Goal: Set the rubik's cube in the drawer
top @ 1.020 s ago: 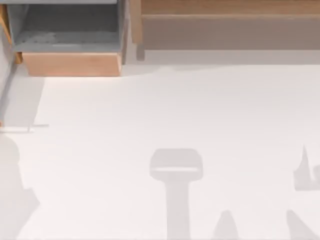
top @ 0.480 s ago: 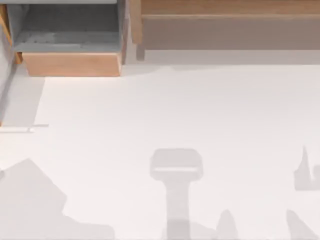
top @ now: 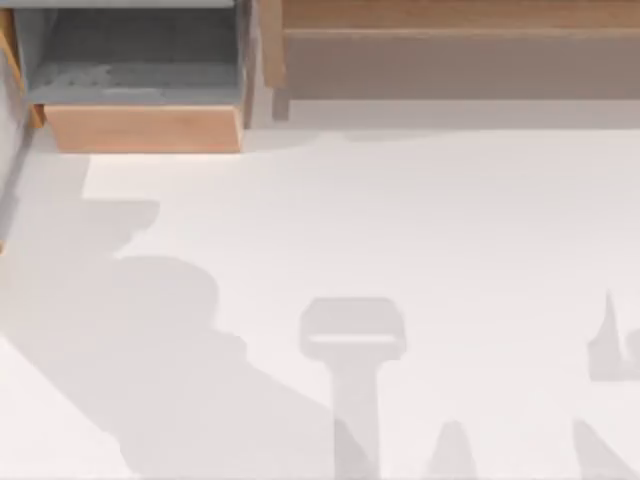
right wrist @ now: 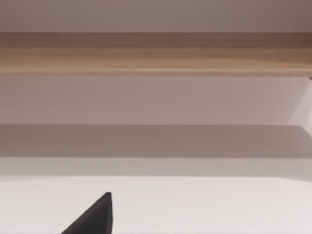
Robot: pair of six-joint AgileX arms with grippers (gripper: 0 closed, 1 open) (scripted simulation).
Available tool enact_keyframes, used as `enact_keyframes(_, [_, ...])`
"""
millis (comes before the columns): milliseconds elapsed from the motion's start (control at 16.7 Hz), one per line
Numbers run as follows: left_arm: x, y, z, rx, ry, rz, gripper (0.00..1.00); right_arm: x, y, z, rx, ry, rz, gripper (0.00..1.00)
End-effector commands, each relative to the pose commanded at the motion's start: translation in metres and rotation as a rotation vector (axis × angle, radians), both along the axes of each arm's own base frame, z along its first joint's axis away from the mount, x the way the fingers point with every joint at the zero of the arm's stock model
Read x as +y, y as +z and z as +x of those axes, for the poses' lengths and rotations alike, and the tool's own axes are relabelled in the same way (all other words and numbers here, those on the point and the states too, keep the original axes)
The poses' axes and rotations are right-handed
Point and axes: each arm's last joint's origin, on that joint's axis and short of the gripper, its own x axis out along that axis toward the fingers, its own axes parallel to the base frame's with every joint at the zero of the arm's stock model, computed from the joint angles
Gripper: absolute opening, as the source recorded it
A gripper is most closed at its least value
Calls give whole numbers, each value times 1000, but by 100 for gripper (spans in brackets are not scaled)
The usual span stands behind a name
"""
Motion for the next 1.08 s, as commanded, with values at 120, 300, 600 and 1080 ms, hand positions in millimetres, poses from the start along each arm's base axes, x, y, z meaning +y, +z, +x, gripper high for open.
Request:
enact_keyframes(120, [-12, -42, 32, 114, 11, -105, 0, 0, 0, 0, 0, 0, 0, 100])
enact_keyframes(300, [-42, -108, 75, 302, 28, -227, 0, 0, 0, 0, 0, 0, 0, 100])
enact_keyframes(600, [-85, -200, 113, 566, 78, -326, 0, 0, 0, 0, 0, 0, 0, 100])
enact_keyframes(1080, [-89, -213, 116, 603, 92, -335, 0, 0, 0, 0, 0, 0, 0, 100])
